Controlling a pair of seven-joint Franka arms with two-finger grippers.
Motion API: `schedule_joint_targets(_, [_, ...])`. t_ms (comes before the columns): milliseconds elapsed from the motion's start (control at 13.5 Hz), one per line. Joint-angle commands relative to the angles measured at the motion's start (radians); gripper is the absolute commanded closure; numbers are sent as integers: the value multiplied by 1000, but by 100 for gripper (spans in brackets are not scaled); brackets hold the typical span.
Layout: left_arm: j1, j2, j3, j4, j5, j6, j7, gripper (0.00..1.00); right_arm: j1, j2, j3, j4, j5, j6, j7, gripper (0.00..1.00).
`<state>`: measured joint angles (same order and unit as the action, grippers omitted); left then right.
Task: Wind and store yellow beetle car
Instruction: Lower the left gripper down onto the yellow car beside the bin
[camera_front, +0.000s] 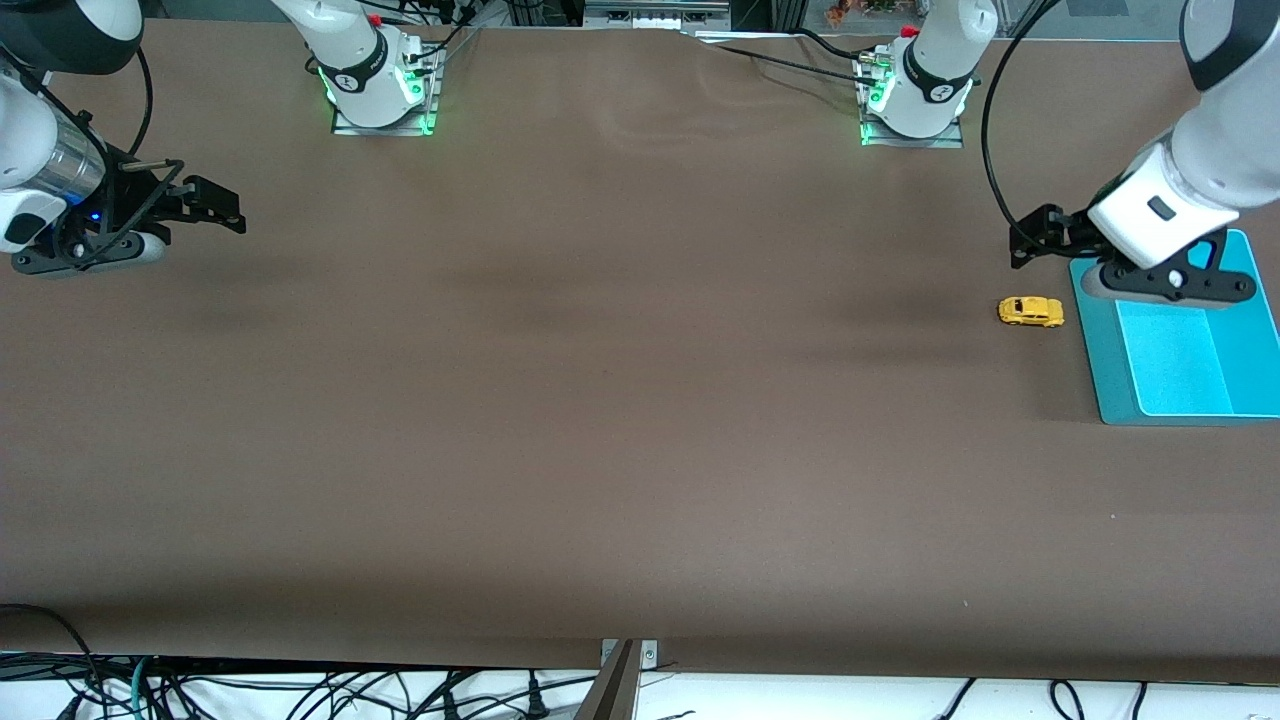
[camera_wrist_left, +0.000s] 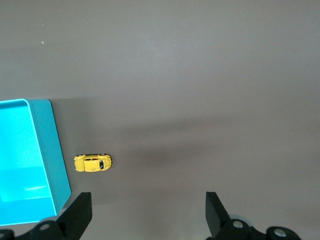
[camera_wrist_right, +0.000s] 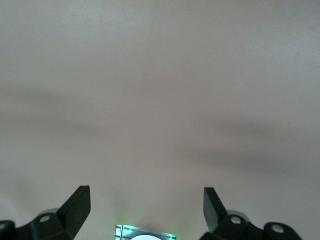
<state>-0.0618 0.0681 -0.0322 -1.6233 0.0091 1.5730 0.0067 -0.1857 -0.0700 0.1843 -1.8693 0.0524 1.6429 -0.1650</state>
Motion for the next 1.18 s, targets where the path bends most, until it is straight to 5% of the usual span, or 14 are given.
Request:
schedule_joint_targets(0, [48, 56, 8, 20, -14, -7, 190, 0, 0, 6, 1, 24, 17, -11, -14, 0])
schedule_joint_targets(813, [195, 218, 6, -102, 103, 169, 1198, 0, -5, 98, 1, 70, 0, 41, -27, 0])
schedule_joint_targets(1109, [285, 168, 0, -350, 97, 411, 1465, 0, -1, 105, 1, 81, 4, 46, -24, 0])
